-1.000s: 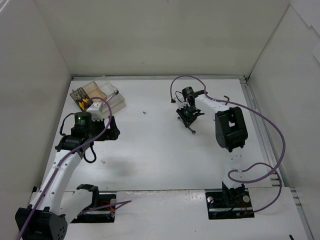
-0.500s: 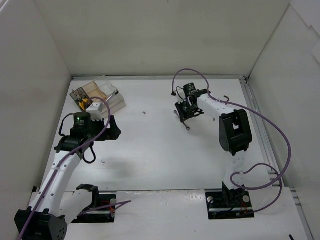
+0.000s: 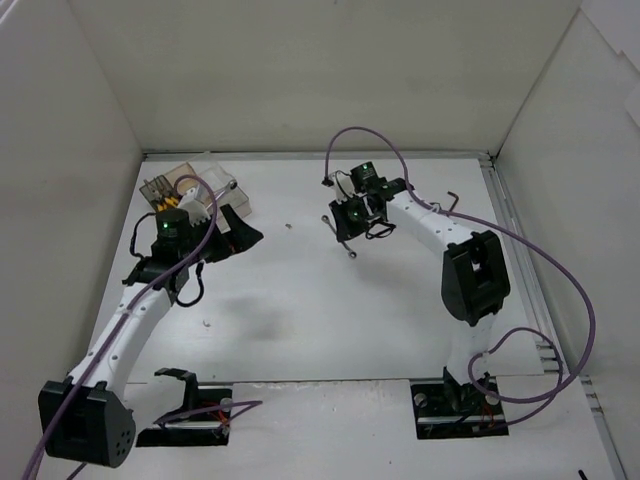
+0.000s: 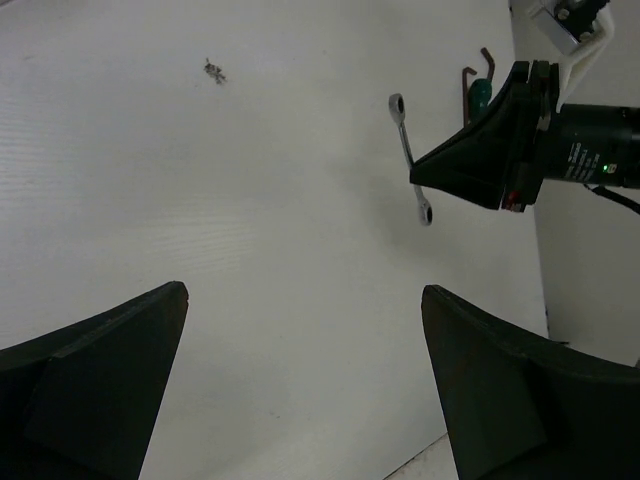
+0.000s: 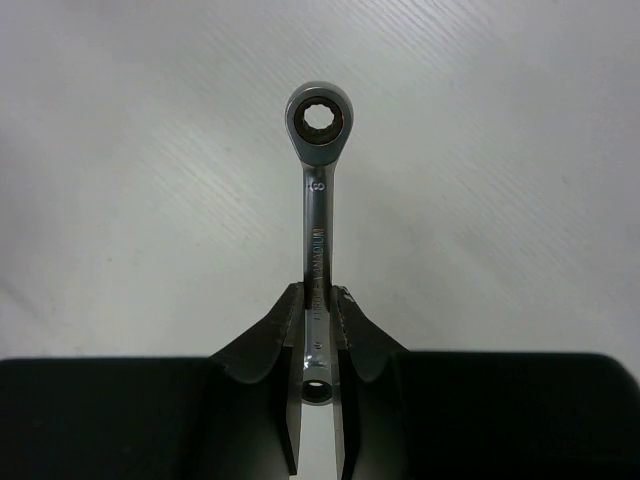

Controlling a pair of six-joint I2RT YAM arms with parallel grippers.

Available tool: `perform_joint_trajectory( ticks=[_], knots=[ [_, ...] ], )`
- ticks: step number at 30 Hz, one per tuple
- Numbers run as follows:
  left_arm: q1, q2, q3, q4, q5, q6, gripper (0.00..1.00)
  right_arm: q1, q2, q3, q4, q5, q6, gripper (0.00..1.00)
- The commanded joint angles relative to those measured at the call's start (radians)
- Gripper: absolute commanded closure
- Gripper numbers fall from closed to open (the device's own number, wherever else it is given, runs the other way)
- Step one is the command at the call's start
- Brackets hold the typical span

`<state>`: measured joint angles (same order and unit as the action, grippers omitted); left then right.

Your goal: Sort the tools into containers

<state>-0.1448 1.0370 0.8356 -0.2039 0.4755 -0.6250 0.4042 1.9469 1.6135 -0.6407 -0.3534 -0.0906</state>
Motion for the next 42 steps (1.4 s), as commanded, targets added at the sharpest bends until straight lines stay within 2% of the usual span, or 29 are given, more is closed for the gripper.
perform_joint_trajectory(
  ticks=[1, 4, 15, 23, 26, 29, 31, 32, 34, 35, 37, 39, 40, 41, 42],
  knots=[
    [-0.042, 0.038, 0.033, 0.196, 0.023, -0.168, 0.01, 0.044, -0.140, 0.025, 0.068, -0.056, 0.051, 1.00],
    [-0.084, 0.096, 0.083, 0.224, -0.037, -0.197, 0.02, 0.082, -0.177, 0.022, 0.095, -0.100, 0.086, 1.00],
    [-0.205, 0.221, 0.137, 0.366, -0.074, -0.283, 0.07, 0.169, -0.223, 0.022, 0.119, -0.137, 0.129, 1.00],
    [-0.263, 0.322, 0.215, 0.371, -0.100, -0.292, 0.11, 0.193, -0.243, 0.028, 0.127, -0.157, 0.143, 1.00],
    [-0.272, 0.356, 0.235, 0.363, -0.103, -0.294, 0.17, 0.199, -0.252, 0.025, 0.130, -0.159, 0.146, 1.00],
    [-0.283, 0.379, 0.240, 0.368, -0.103, -0.303, 0.27, 0.199, -0.261, 0.025, 0.133, -0.162, 0.144, 1.00],
    [-0.292, 0.386, 0.237, 0.383, -0.095, -0.308, 0.41, 0.202, -0.267, 0.023, 0.133, -0.164, 0.146, 1.00],
    [-0.292, 0.386, 0.237, 0.386, -0.094, -0.308, 0.56, 0.202, -0.272, 0.020, 0.133, -0.167, 0.144, 1.00],
    [-0.292, 0.382, 0.237, 0.388, -0.097, -0.303, 0.72, 0.202, -0.276, 0.017, 0.134, -0.167, 0.143, 1.00],
    [-0.292, 0.379, 0.237, 0.388, -0.100, -0.300, 0.86, 0.205, -0.279, 0.016, 0.136, -0.164, 0.147, 1.00],
    [-0.292, 0.370, 0.238, 0.385, -0.101, -0.288, 0.99, 0.205, -0.281, 0.013, 0.134, -0.156, 0.153, 1.00],
    [-0.292, 0.365, 0.250, 0.377, -0.092, -0.263, 1.00, 0.205, -0.282, 0.006, 0.136, -0.142, 0.157, 1.00],
    [-0.292, 0.362, 0.253, 0.373, -0.090, -0.257, 1.00, 0.203, -0.286, 0.005, 0.136, -0.137, 0.160, 0.96],
    [-0.292, 0.357, 0.254, 0.370, -0.092, -0.249, 1.00, 0.205, -0.293, 0.002, 0.136, -0.124, 0.160, 0.83],
    [-0.292, 0.344, 0.250, 0.368, -0.097, -0.239, 1.00, 0.205, -0.299, -0.001, 0.136, -0.119, 0.160, 0.74]
  ],
)
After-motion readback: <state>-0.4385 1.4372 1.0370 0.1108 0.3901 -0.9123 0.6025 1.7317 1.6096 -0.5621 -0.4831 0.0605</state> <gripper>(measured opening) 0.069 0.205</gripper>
